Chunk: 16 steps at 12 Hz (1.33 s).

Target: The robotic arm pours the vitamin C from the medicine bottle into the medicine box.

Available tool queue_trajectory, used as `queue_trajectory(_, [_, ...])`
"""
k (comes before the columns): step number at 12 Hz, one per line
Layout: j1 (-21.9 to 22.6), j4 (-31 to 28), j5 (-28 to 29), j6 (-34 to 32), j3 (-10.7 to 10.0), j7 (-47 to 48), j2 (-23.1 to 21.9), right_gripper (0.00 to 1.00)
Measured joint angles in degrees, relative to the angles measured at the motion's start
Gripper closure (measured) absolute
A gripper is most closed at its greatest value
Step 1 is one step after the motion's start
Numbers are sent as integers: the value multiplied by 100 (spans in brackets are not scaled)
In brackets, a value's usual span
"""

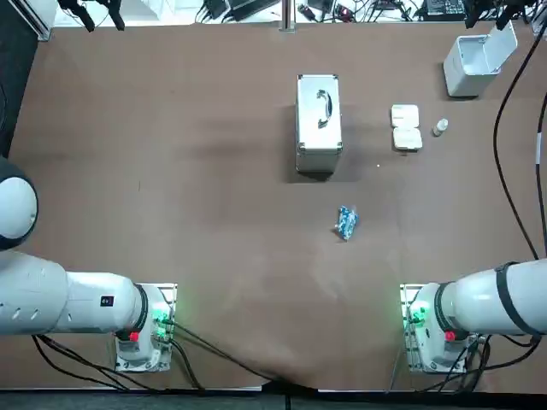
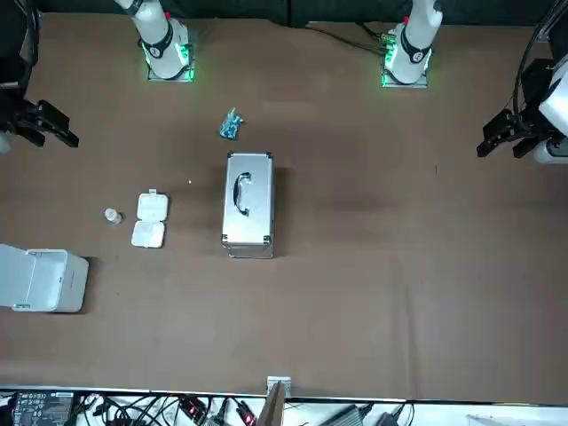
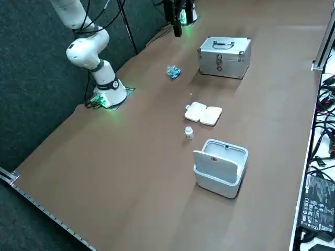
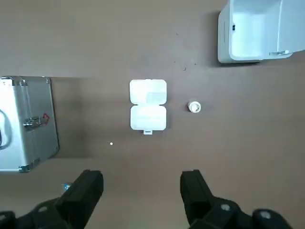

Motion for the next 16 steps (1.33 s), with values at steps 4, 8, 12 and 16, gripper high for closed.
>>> queue_trajectory(4, [-37,6,-3,13,-31,3,281,0])
queue_trajectory(8, [-104,64,-2,99,-67,-82,337,0])
queue_trajectory(12, [-64,149,-12,85,-22,-88,297,0])
queue_trajectory(16, [-52,161,-192,87,-16,-94,176,0])
